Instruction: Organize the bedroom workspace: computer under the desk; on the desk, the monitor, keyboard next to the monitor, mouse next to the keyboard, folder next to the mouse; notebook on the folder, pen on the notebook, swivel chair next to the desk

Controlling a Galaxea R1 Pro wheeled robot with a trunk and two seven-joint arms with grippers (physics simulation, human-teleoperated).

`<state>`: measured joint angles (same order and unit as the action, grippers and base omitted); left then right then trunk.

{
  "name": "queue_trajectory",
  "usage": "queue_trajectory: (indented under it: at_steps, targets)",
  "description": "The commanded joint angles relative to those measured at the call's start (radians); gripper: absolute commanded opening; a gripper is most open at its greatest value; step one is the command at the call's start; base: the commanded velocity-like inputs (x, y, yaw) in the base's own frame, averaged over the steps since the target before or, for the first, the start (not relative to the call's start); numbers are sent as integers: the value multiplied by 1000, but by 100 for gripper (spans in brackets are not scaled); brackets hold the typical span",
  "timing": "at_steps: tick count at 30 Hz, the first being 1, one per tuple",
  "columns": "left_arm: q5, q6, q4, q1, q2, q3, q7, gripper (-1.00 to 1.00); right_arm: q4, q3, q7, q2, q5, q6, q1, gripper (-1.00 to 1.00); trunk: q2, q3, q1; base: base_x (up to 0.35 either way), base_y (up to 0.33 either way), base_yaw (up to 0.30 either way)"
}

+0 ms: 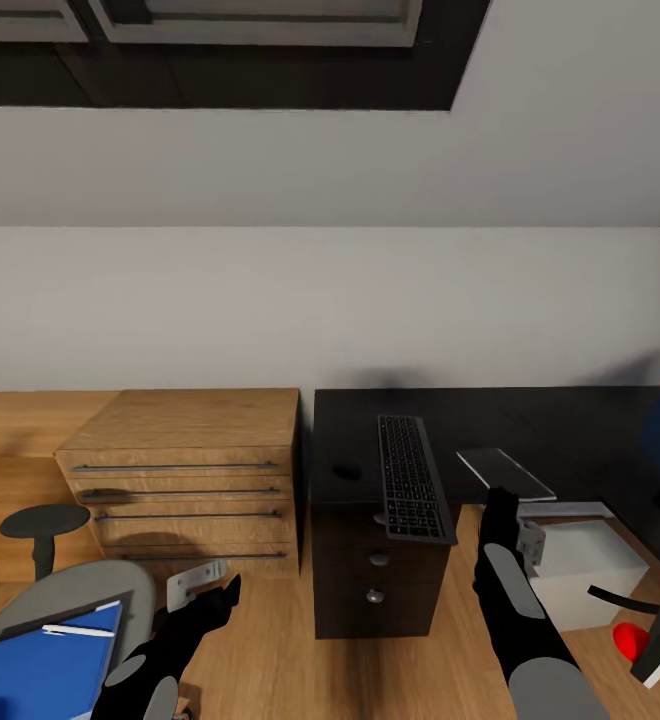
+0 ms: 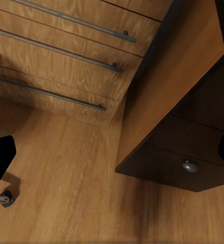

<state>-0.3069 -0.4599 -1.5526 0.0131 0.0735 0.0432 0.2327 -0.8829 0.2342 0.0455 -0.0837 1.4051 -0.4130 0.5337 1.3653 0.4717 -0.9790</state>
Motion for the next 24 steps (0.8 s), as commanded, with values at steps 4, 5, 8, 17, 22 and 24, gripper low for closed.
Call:
queue_trajectory:
  at_steps: [4,5,8,17,22,24]
  targets:
    - [-11,-3,-1,1,-1,1,8,100,0,1,8,-1,11,-19,1,-100,1,1,0,0,0,0]
    - [-11,-3,-1,1,-1,1,8,100,1,1,8,-1,11,-20,1,-100,1,1,0,0,0,0]
    - [-11,-3,0,1,-3,1,8,100,1,1,8,-1,11,-23,0,-100,1,1,0,0,0,0]
    - [-12,-3,3,1,-6,0,7,100,1,1,9,-1,11,-24,1,-100,1,1,0,-8,0,0]
    - [-12,-3,3,1,-6,-1,7,100,1,1,10,-1,11,-24,1,-100,1,1,0,-137,0,0]
    - [-12,-3,3,1,-6,-1,7,100,1,1,10,-1,11,-24,1,-100,1,1,0,-63,0,0]
